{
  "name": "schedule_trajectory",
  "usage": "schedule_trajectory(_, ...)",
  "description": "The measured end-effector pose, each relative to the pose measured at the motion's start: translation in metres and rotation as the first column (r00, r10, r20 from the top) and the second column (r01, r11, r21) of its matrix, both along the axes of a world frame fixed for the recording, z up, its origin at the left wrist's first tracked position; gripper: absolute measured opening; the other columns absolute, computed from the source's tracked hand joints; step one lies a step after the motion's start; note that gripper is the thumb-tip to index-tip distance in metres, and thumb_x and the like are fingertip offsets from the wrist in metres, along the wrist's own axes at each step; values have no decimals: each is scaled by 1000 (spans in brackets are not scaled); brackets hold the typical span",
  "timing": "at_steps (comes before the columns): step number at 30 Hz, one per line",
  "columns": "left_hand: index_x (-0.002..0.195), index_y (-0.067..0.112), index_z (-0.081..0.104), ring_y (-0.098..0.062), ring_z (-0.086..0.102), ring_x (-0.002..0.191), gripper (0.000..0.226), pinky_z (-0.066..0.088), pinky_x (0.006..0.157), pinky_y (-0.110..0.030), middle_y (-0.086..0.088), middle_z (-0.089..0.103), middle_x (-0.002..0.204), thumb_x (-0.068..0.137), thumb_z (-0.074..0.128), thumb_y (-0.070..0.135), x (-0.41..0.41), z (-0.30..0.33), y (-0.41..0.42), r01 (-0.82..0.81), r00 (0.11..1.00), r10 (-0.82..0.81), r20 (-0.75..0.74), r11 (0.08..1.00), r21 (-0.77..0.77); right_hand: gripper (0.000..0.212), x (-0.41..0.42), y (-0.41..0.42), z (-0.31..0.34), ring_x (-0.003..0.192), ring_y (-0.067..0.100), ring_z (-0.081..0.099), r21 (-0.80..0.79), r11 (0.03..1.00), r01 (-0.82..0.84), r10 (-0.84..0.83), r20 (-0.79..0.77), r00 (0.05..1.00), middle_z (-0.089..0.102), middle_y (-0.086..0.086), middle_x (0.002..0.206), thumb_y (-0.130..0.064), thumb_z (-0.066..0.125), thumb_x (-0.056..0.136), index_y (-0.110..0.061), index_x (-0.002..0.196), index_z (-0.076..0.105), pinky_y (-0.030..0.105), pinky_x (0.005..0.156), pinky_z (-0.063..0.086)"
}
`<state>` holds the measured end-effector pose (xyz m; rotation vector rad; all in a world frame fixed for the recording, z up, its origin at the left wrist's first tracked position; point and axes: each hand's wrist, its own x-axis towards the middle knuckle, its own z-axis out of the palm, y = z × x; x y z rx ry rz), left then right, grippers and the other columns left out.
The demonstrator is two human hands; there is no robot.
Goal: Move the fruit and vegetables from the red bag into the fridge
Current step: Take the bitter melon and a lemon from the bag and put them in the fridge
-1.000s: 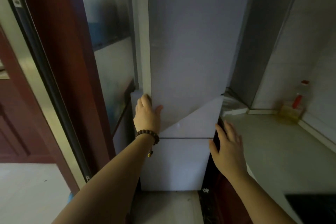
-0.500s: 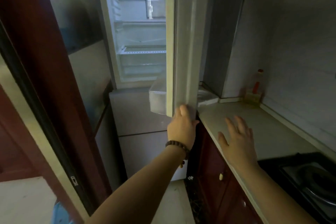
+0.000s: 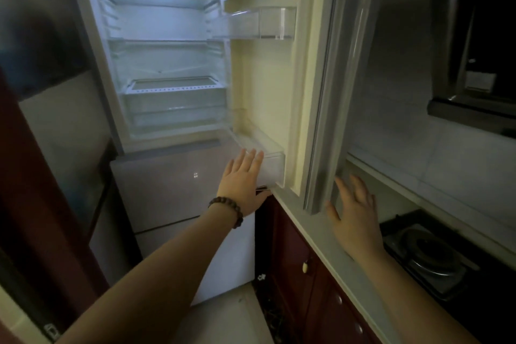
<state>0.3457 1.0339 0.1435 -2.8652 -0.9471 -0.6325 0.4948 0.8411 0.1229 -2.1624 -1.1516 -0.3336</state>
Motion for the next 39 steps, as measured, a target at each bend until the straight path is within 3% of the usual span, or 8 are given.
schedule_trajectory(5,149,18,6,-14,-2,144,80,-1,118,-37,1,10,157,88,52,42,38,11,-4,178,984,-178,17,981,-73,56,8,-10,3,145,25,6,-25,998,57,-58,-35,998,10,7,157,-29,49,95,-21,147,28,47,118,7)
schedule_trajectory(8,149,21,1,-13,-4,144,85,1,118,-42,3,3,157,84,54,31,62,18,-9,227,971,-236,-48,963,-143,56,19,-13,2,145,23,3,-52,994,92,-93,-7,996,9,7,158,-27,49,95,-21,147,28,48,118,7)
schedule_trajectory(12,148,24,-8,-12,-11,143,92,-2,117,-44,7,-8,157,81,55,26,96,23,-18,227,956,-252,-147,959,-169,57,36,-17,6,145,25,7,-65,987,144,-143,21,989,12,8,157,-26,50,93,-20,146,30,52,116,13)
schedule_trajectory(17,148,24,-12,-12,-14,143,94,-2,116,-47,8,-13,156,81,55,24,139,25,-24,216,948,-249,-199,961,-170,58,52,-20,14,146,21,-1,-82,977,198,-195,46,980,7,5,158,-25,48,94,-21,147,26,47,118,3)
schedule_trajectory(24,147,21,-14,-14,-18,142,94,0,116,-48,7,-14,156,80,52,17,166,18,-28,212,960,-238,-150,962,-170,57,74,-23,12,146,23,2,-113,959,261,-255,68,965,11,7,158,-23,49,93,-20,146,28,50,118,6)
schedule_trajectory(29,147,24,-15,-12,-19,141,94,-2,116,-49,9,-17,155,82,52,23,164,19,-23,251,947,-281,-156,949,-189,58,77,-22,11,146,23,1,-153,948,280,-272,69,960,9,7,158,-23,48,93,-20,147,27,52,118,5)
schedule_trajectory(34,147,25,-14,-13,-13,143,89,-3,114,-49,8,-13,156,85,48,46,158,27,-20,282,932,-308,-190,948,-150,59,69,-27,17,146,22,-2,-166,941,296,-285,87,955,7,7,158,-23,48,93,-20,147,25,51,118,3)
schedule_trajectory(39,147,24,-15,-16,-10,144,84,-7,113,-51,6,-12,157,88,37,58,143,23,-46,328,934,-342,-103,936,-132,58,61,-41,23,146,22,-3,-155,931,332,-319,99,942,6,7,159,-23,46,93,-21,147,25,52,118,5)
